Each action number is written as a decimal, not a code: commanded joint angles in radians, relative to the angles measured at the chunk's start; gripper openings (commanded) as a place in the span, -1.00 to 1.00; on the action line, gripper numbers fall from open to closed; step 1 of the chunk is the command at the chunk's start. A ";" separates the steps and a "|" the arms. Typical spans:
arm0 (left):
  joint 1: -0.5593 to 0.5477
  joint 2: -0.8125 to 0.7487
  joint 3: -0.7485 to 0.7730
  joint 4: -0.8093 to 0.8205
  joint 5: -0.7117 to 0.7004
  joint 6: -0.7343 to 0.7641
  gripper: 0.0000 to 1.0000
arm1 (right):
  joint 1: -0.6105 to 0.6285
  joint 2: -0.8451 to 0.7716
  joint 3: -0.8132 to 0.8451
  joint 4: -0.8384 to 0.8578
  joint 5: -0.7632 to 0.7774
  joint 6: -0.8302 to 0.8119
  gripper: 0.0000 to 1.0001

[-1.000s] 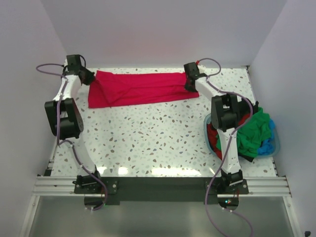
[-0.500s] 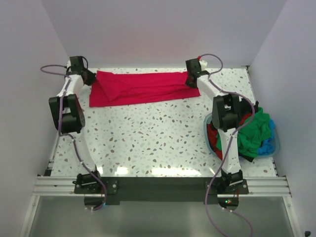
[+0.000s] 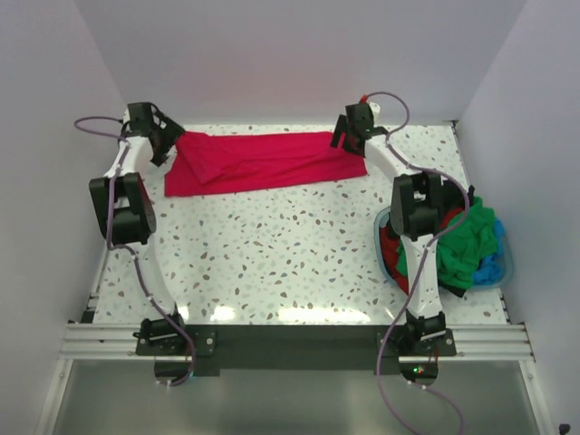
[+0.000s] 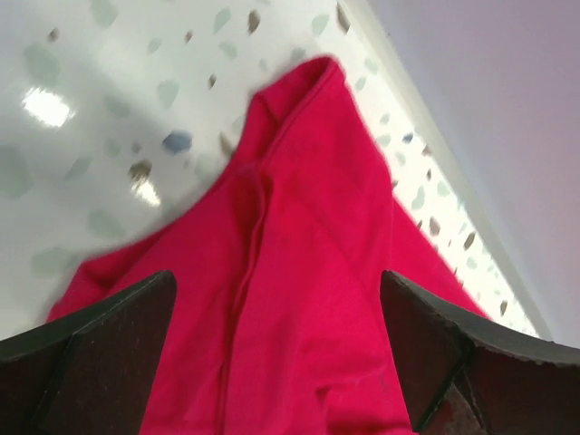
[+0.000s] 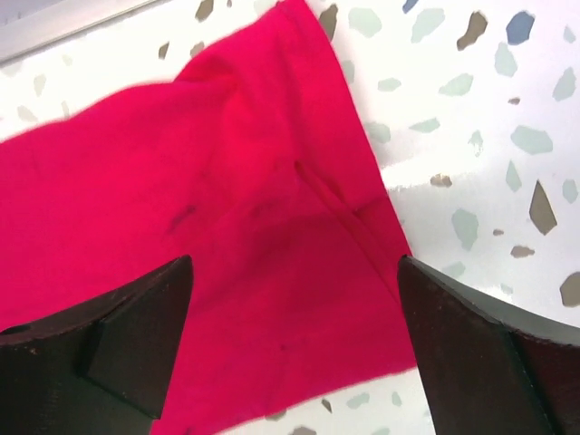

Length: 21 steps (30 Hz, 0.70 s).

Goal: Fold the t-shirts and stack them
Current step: Fold the tshirt

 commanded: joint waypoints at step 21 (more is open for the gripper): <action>-0.037 -0.152 -0.488 0.089 0.056 -0.025 1.00 | 0.120 -0.036 -0.189 0.121 -0.148 -0.048 0.97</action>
